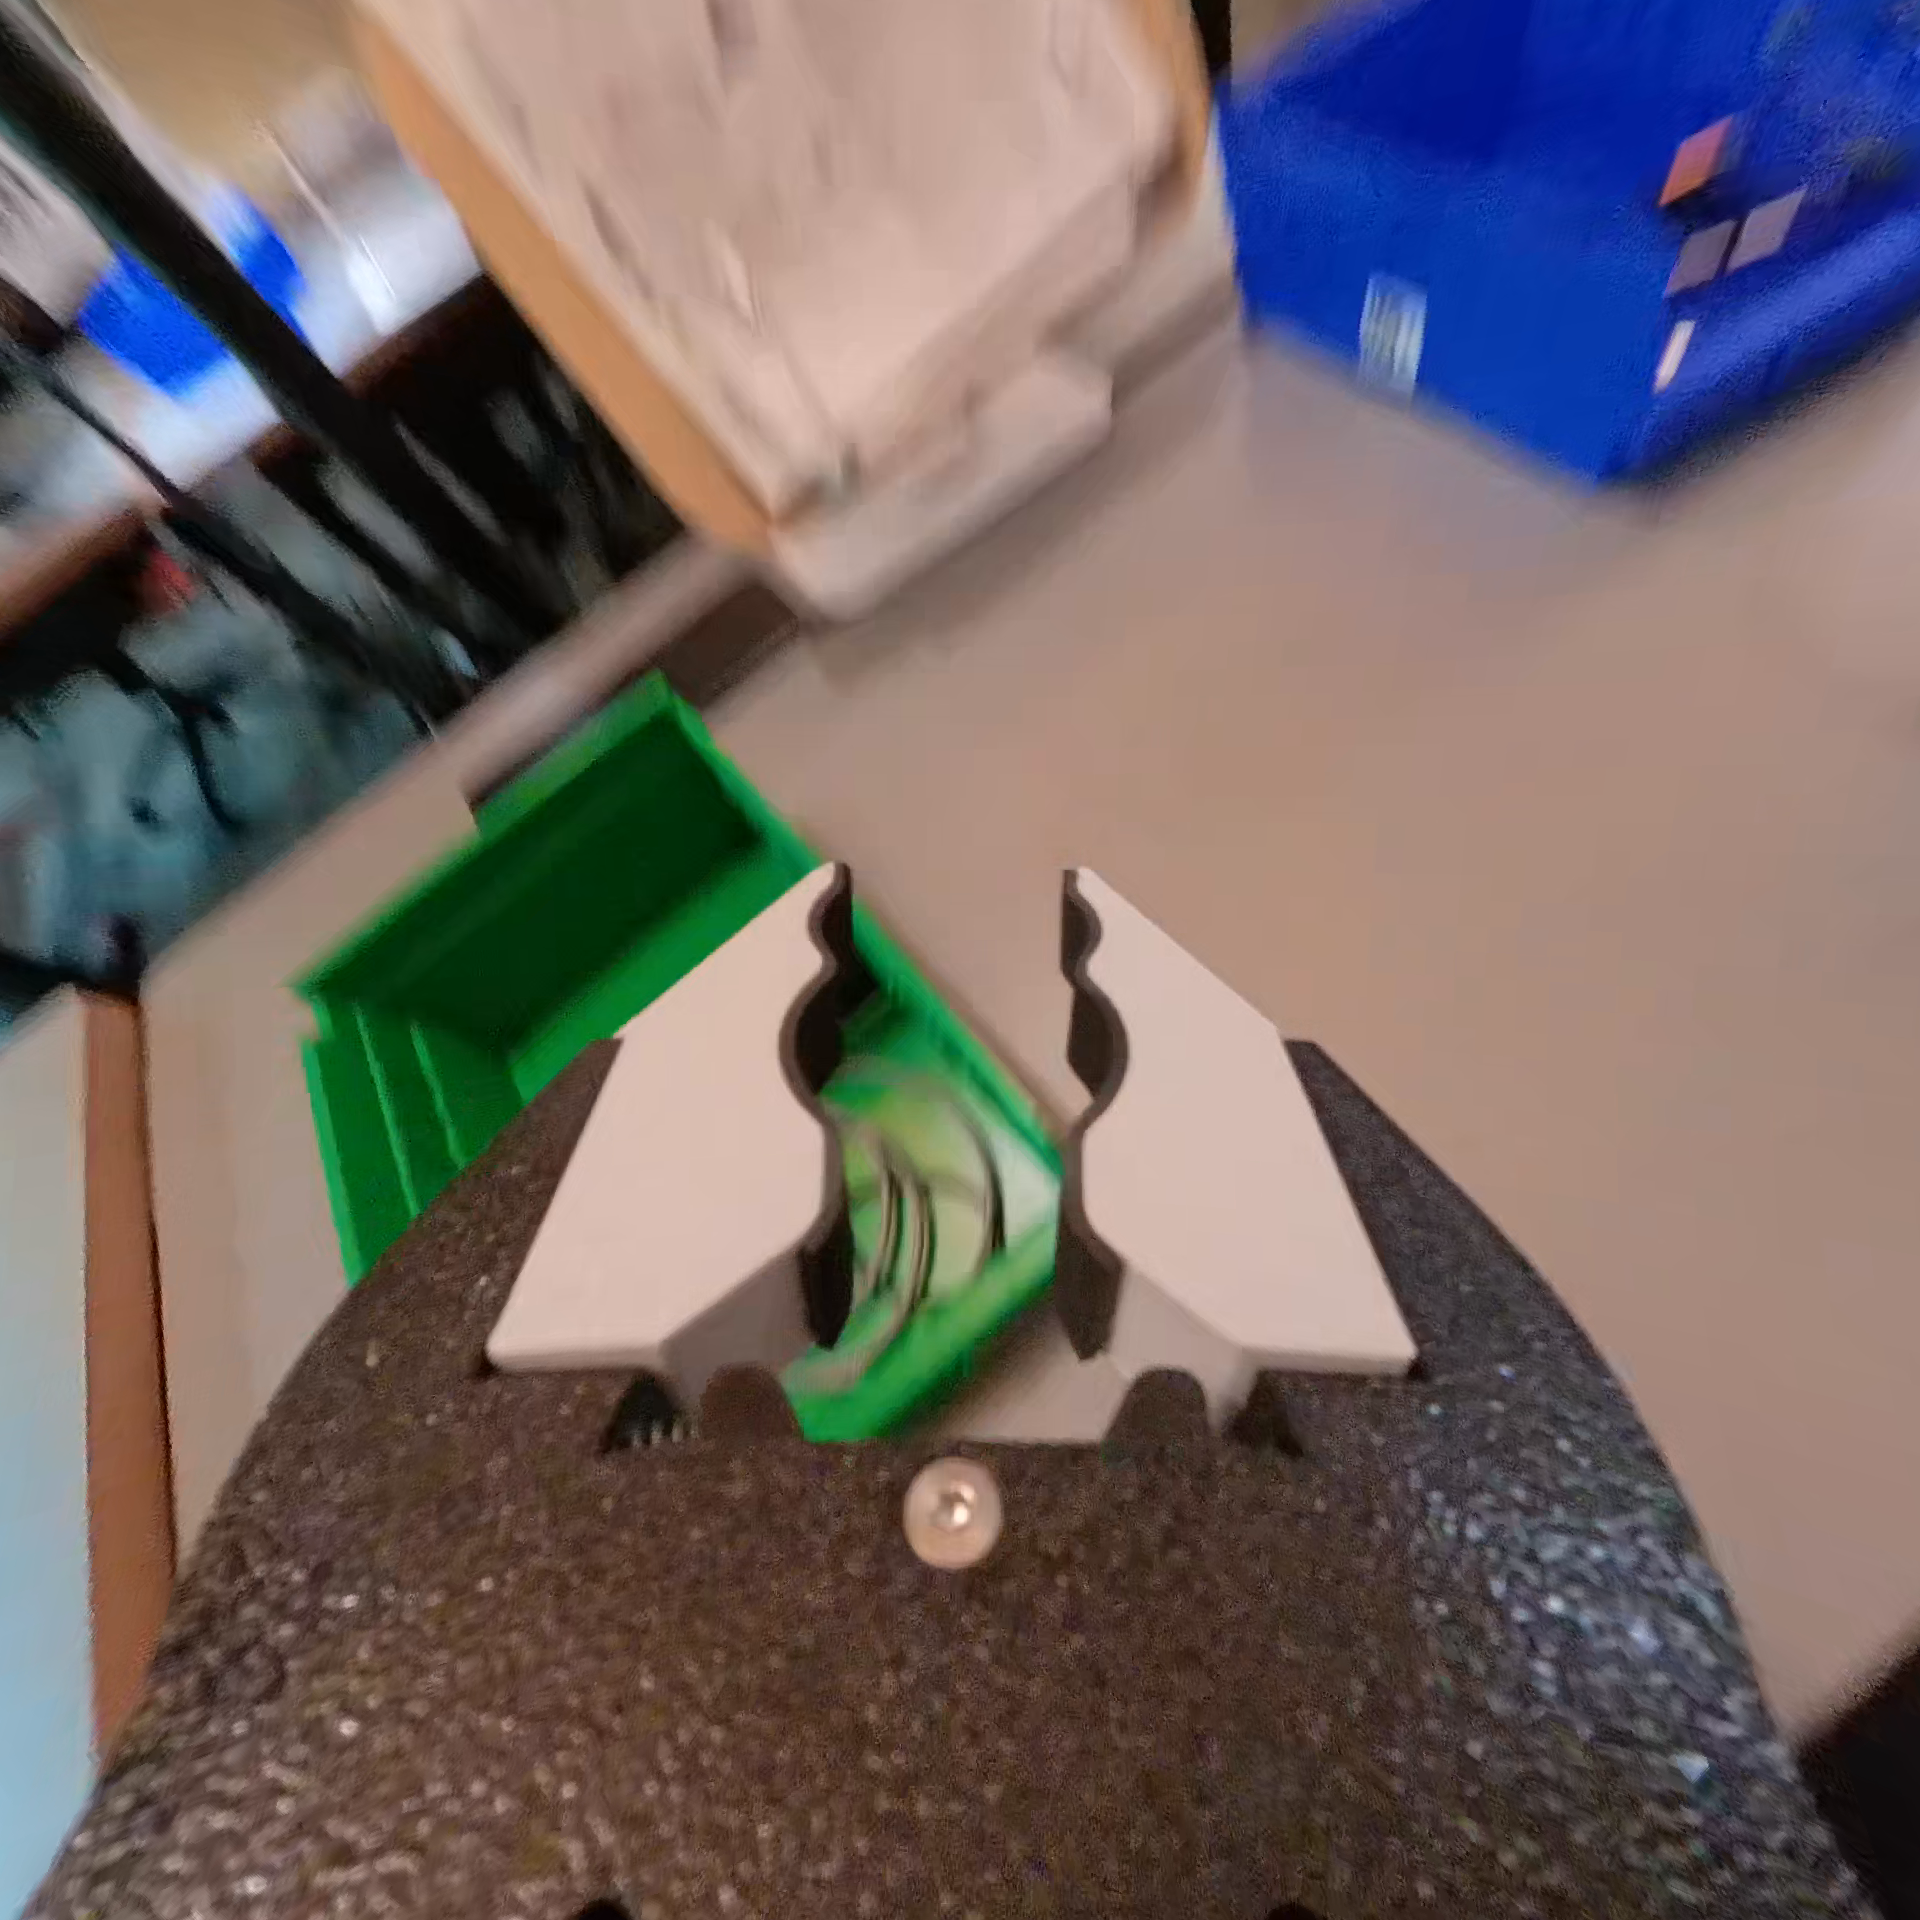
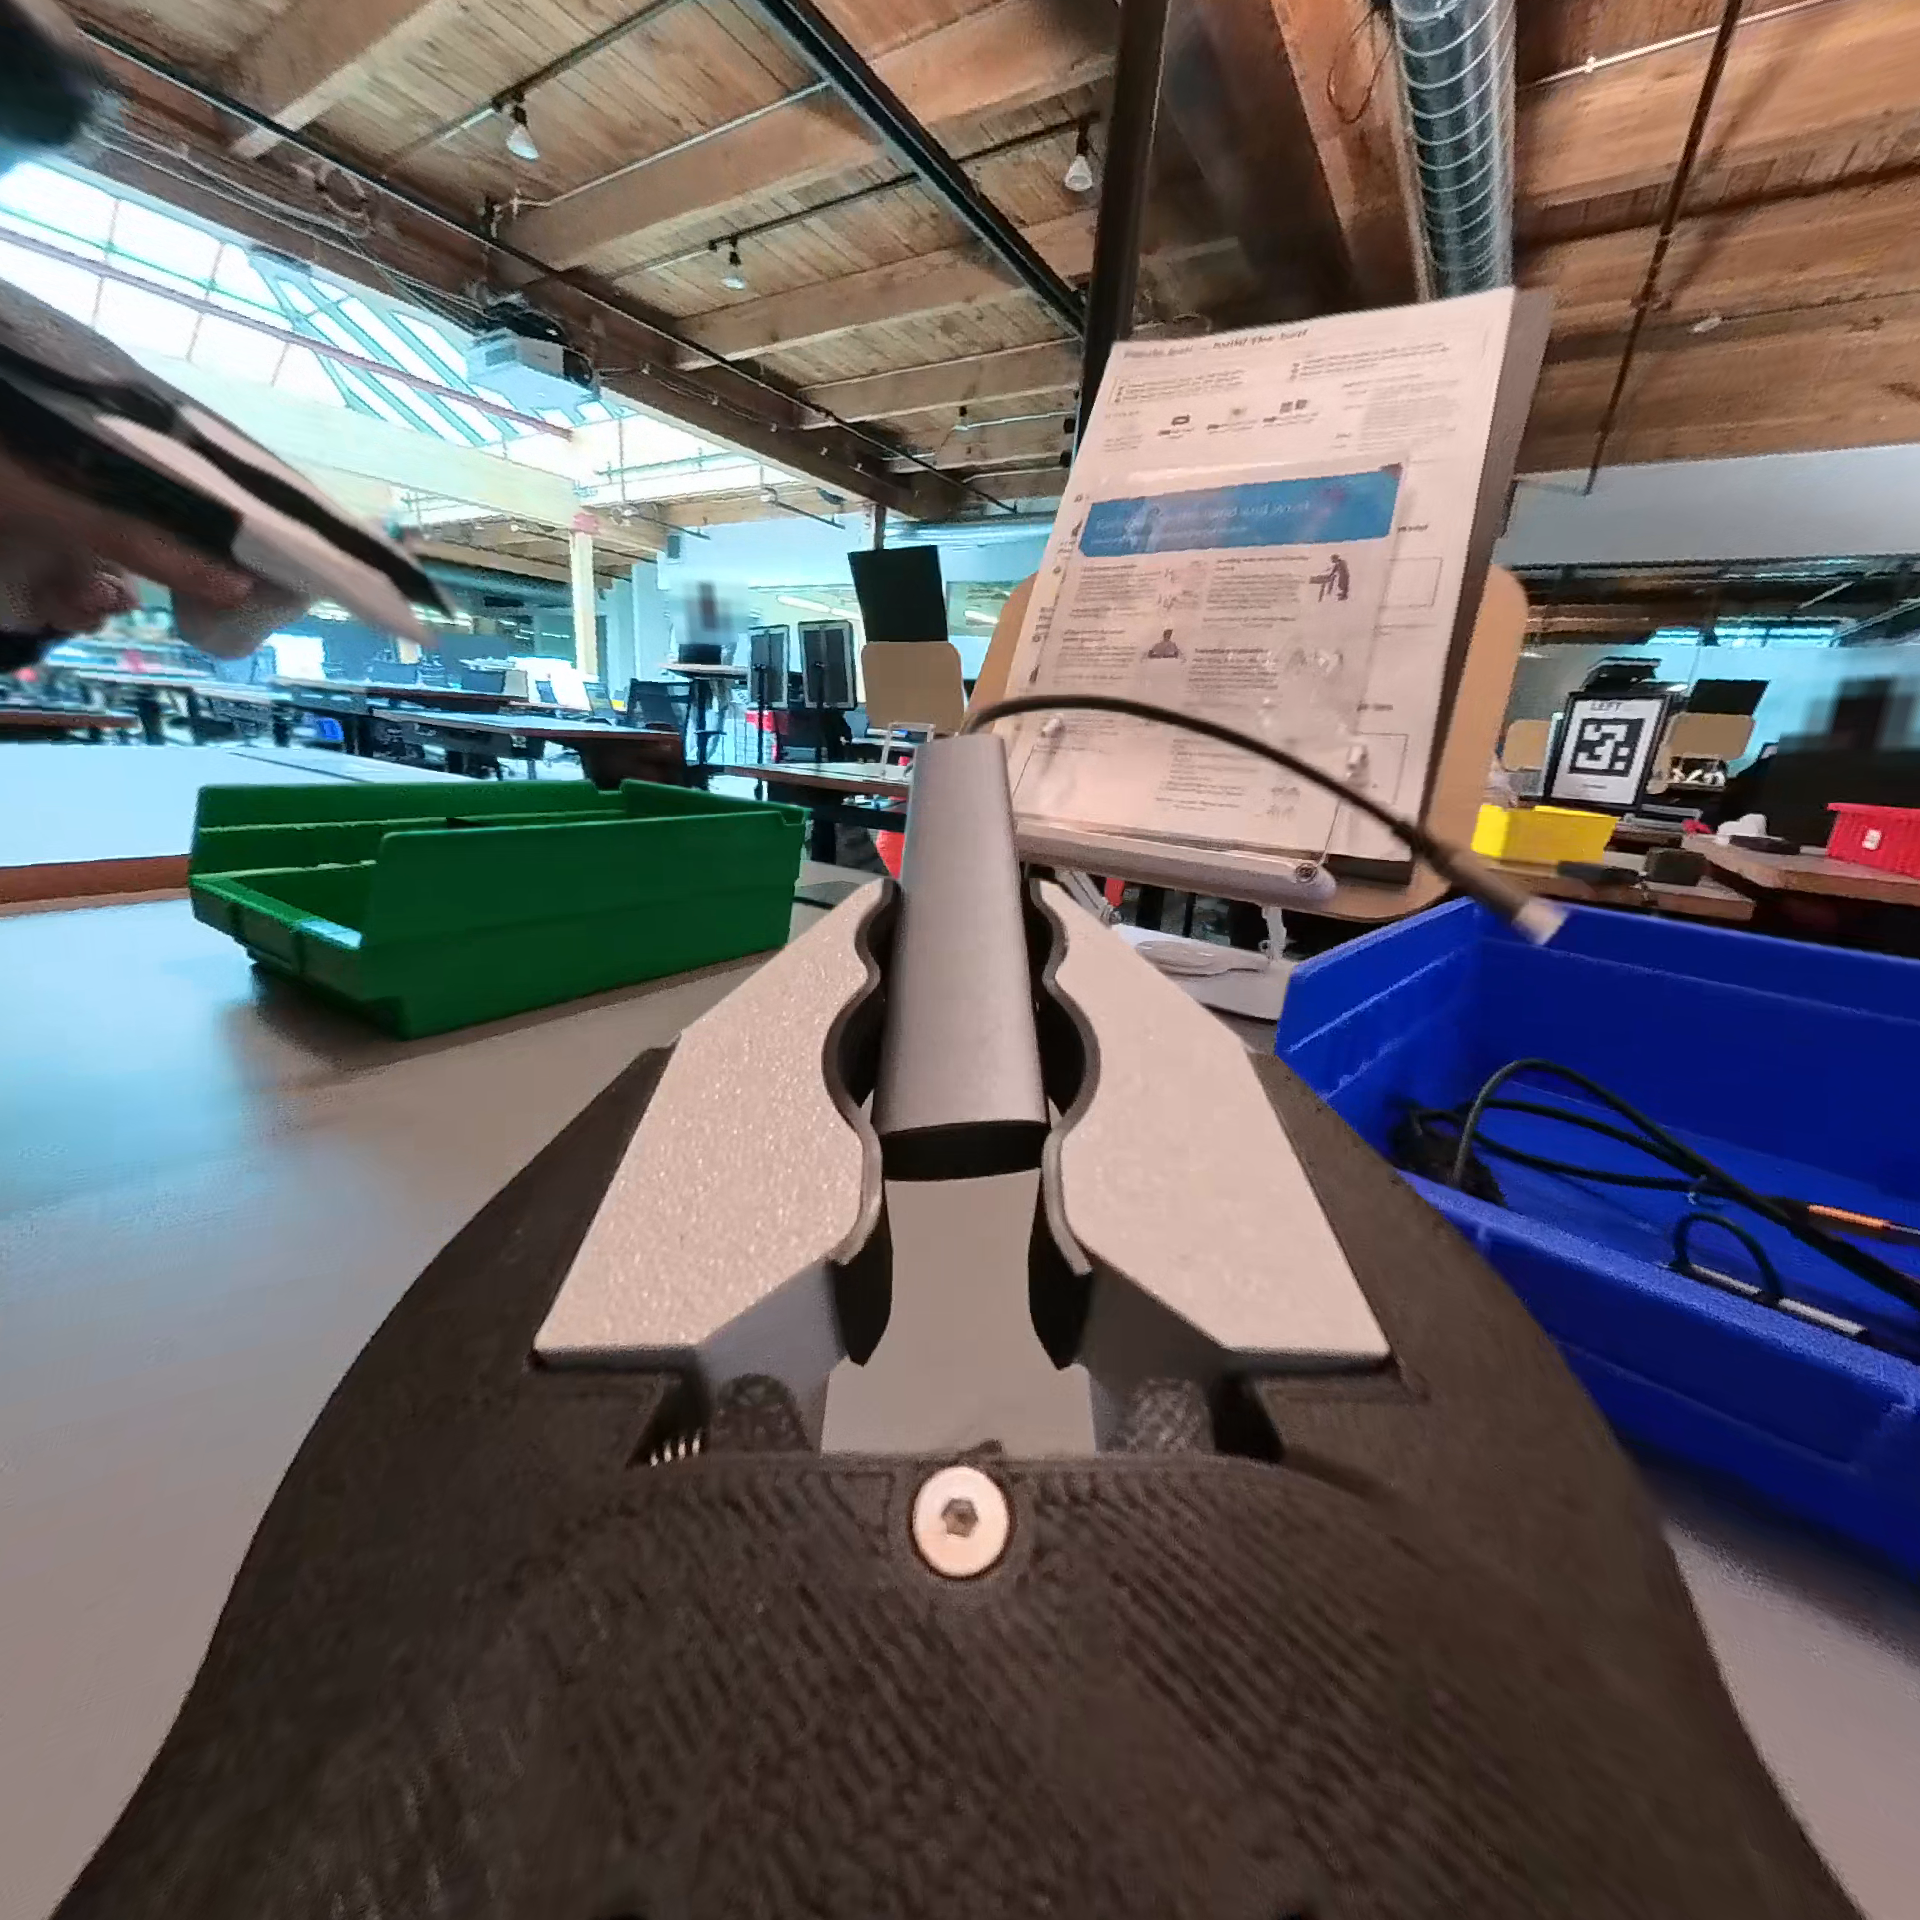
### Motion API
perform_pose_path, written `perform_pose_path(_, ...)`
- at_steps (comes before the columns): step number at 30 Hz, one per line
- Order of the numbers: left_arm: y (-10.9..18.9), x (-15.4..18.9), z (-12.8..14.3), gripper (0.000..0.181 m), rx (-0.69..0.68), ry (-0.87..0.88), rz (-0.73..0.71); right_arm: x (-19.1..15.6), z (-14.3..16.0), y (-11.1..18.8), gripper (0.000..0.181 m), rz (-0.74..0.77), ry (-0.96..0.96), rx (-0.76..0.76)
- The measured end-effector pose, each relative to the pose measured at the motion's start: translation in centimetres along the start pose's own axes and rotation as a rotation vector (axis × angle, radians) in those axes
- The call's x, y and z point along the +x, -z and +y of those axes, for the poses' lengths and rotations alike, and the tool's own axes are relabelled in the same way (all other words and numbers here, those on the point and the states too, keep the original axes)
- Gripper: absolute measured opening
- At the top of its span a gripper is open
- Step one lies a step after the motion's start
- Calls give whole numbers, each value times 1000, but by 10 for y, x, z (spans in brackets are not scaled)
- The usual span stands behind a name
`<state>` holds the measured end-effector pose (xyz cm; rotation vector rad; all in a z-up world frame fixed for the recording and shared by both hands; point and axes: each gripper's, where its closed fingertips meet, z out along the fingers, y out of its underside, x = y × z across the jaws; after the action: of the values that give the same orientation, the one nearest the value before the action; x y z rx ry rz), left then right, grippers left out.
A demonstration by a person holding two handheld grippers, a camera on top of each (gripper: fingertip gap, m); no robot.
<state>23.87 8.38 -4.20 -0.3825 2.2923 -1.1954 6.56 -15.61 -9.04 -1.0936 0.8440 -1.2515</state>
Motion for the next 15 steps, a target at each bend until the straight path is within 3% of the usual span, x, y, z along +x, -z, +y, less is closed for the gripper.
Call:
perform_pose_path(3, -8, -22, 71, 43, -356, 20, 46, 0, -2, 0, 22, 1, 18, 12)
perform_pose_path(7, -33, -35, 135, 44, -579, 125, 104, 3, 0, -2, 22, 7, 7, 12)
perform_pose_path(11, -60, -31, 160, 40, -664, 268, 191, -5, 3, -4, 22, -17, 56, -8)
perform_pose_path(15, -81, -31, 174, 33, -727, 303, 208, -8, 4, -5, 22, -31, 68, -15)
